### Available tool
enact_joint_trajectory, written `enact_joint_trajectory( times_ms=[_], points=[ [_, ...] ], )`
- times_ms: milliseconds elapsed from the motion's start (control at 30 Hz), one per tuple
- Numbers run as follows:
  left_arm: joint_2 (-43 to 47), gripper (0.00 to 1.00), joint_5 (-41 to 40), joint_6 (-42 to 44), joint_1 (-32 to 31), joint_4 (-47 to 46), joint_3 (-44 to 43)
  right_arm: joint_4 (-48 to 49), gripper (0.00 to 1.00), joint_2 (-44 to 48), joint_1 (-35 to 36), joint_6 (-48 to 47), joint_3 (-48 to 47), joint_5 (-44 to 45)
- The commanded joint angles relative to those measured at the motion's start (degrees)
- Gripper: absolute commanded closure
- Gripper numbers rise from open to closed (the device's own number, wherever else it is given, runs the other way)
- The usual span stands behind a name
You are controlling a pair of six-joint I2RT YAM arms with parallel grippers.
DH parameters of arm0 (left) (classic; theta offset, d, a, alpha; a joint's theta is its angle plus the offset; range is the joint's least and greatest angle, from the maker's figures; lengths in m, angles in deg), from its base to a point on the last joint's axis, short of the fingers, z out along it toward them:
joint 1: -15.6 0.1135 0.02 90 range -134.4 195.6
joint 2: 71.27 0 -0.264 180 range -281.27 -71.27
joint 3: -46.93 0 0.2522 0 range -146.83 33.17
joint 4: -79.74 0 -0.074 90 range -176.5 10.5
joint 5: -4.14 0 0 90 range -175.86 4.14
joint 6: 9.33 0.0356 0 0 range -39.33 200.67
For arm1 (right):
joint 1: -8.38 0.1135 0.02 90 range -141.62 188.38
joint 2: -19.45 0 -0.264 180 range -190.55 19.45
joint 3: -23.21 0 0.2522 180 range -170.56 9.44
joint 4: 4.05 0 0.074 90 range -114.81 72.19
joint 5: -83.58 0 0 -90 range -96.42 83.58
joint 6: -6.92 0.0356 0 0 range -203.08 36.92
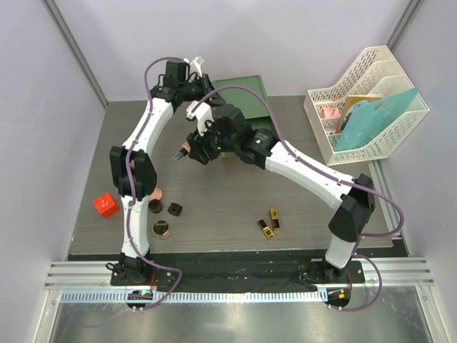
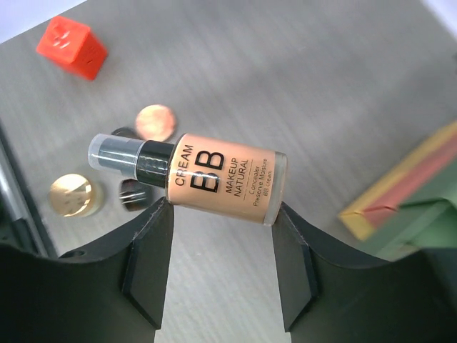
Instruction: Organize the makeup
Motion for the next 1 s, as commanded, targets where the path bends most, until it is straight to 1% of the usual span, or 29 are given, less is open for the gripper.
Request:
enact_joint_trajectory(
  times_ms=[0,200,333,433,633,700,800,833,867,900,933,967],
  points=[
    [-2.73,0.85,-3.72,1.92,1.03,6.94,2.44,1.49,0.76,4.94,-3.05,-2.04,-2.10,5.92],
    [-2.73,0.85,-3.72,2.27,1.03,7.12,2.88,1.22,0.76,7.31,-8.50,-1.77,0.53,8.11],
    [-2.55,0.85,-3.81,2.36,1.03,7.03,3.41,1.13,0.76,9.42,-12.80,-2.04,4.83,8.73],
    [-2.64,0.85,-3.81,2.45,1.03,6.94,3.41,0.87,0.75,10.92,-14.66,-2.21,7.38,10.58],
    [-2.55,0.85,-4.16,2.62,1.12,7.12,3.67,0.25,0.74,12.50,-15.28,-1.78,11.61,13.47],
    [-2.64,0.85,-3.99,2.27,1.12,7.03,3.76,0.17,0.70,11.72,-15.37,-0.64,11.53,14.87],
    [-2.73,0.85,-3.90,2.01,1.12,6.85,3.76,-0.36,0.61,10.31,-15.63,0.77,10.65,16.90],
    [-2.73,0.85,-3.90,2.01,1.12,6.77,3.67,-0.62,0.49,9.96,-15.54,1.21,9.86,18.47],
    [-2.64,0.85,-4.07,2.01,1.12,6.77,3.67,-0.97,0.43,9.61,-15.63,1.82,9.33,19.27],
    [-2.55,0.85,-4.07,2.01,1.12,6.77,3.67,-1.67,0.40,9.34,-15.63,2.00,8.81,19.89],
    [-2.55,0.85,-4.07,2.01,1.12,6.77,3.67,-1.94,0.31,9.08,-15.54,1.92,7.93,20.15],
    [-2.46,0.85,-4.16,2.01,1.12,6.77,3.67,-2.03,0.26,9.16,-15.63,1.92,7.66,20.85]
  ],
)
